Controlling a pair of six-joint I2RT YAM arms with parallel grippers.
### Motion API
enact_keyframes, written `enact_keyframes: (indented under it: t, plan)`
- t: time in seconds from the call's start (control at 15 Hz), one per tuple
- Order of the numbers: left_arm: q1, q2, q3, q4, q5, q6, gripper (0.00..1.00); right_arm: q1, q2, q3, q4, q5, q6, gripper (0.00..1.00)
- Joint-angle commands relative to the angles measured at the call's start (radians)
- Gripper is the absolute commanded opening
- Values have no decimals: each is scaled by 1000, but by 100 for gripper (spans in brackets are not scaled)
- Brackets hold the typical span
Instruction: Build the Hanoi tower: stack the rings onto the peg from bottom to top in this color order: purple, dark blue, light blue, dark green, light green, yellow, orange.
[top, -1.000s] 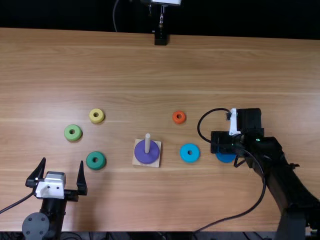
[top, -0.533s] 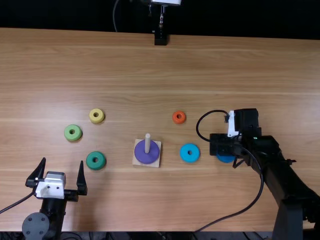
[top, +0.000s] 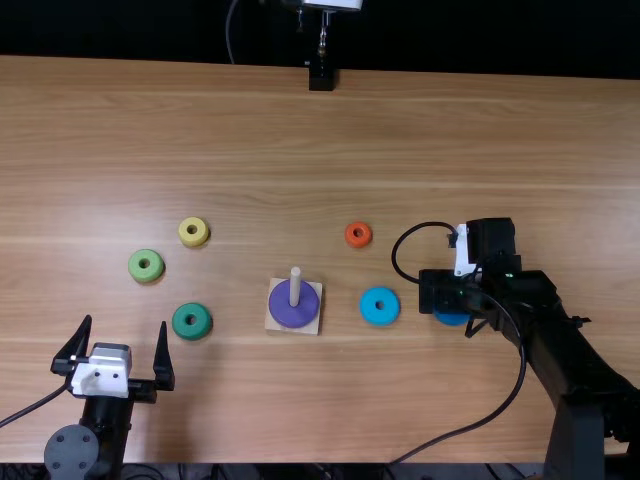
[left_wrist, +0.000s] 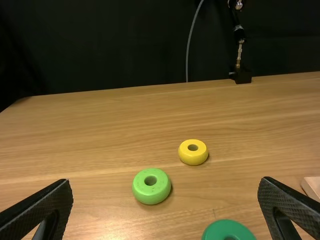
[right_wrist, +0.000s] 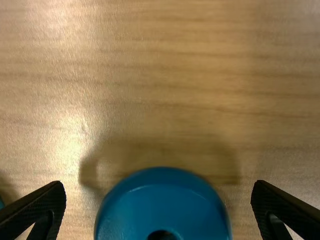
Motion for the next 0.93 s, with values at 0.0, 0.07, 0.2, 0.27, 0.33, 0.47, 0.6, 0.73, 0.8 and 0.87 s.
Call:
enact_keyframes:
  t: [0.0,0.07,0.2,0.27,0.33,0.47,0.6,0.73,0.8,0.87]
  plan:
    - [-7,-12,-30,-2,-6,0,100,2,14,8,-16,2,1,100]
    - [-7,-12,-30,-2,-6,0,100,2,21,8,-32,2,3,100]
    - [-7,-12,-30,-2,-6,0,100,2,24,8,-45,2,1,100]
    - [-7,-12,-30,-2,-6,0,100,2,24,8,-45,2,1,100]
    - [-7,-12,-30,-2,-6,0,100,2,24,8,-45,2,1,100]
    - [-7,-12,-30,-2,-6,0,100,2,25,8,-45,2,-1,100]
    - [-7,-12,-30,-2,-6,0,100,2,37,8,-45,2,-1,100]
    - [-7,-12,-30,-2,-6,0,100,2,45,8,-45,2,-2,58]
    - [-7,-12,-30,-2,-6,0,100,1,45,7,-45,2,-4,44]
    - [-7,-12,-30,-2,-6,0,100,1,45,7,-45,2,-4,28]
